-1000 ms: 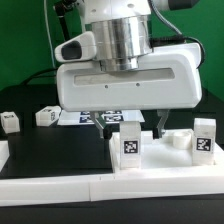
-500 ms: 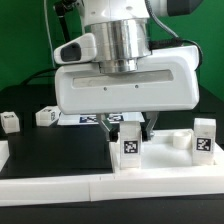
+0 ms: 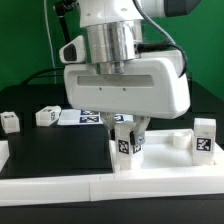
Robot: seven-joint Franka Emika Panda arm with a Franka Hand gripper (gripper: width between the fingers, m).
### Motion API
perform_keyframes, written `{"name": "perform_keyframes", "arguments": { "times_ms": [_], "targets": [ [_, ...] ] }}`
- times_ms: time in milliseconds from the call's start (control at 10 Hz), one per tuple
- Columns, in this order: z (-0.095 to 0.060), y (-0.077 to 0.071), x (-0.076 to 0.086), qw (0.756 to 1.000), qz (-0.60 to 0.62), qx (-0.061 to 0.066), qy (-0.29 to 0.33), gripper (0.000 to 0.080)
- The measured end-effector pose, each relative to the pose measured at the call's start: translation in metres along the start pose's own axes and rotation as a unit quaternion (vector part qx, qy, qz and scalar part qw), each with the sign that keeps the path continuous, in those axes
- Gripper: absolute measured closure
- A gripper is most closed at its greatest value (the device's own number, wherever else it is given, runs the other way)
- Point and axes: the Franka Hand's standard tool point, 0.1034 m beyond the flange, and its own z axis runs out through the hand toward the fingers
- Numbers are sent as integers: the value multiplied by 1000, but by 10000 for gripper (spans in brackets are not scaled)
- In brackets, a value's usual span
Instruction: Assemble square table
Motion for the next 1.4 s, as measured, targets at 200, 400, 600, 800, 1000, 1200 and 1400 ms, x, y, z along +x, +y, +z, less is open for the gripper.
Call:
{"name": "perform_keyframes", "arguments": {
  "times_ms": [200,400,600,800,1000,1200,1400],
  "targets": [
    [1,0,-3,977,213,13,-23,509],
    [1,1,-2,941,333,30,-49,509],
    [2,1,-3,935,350,29,-49,407],
    [2,0,-5,972,229,26,-35,268],
    [0,-5,-10,997,71,28,-19,187],
    [1,-4,-8,999,5,27,-16,151],
    [0,-4,-8,985,-174,11,0,151]
  ]
}}
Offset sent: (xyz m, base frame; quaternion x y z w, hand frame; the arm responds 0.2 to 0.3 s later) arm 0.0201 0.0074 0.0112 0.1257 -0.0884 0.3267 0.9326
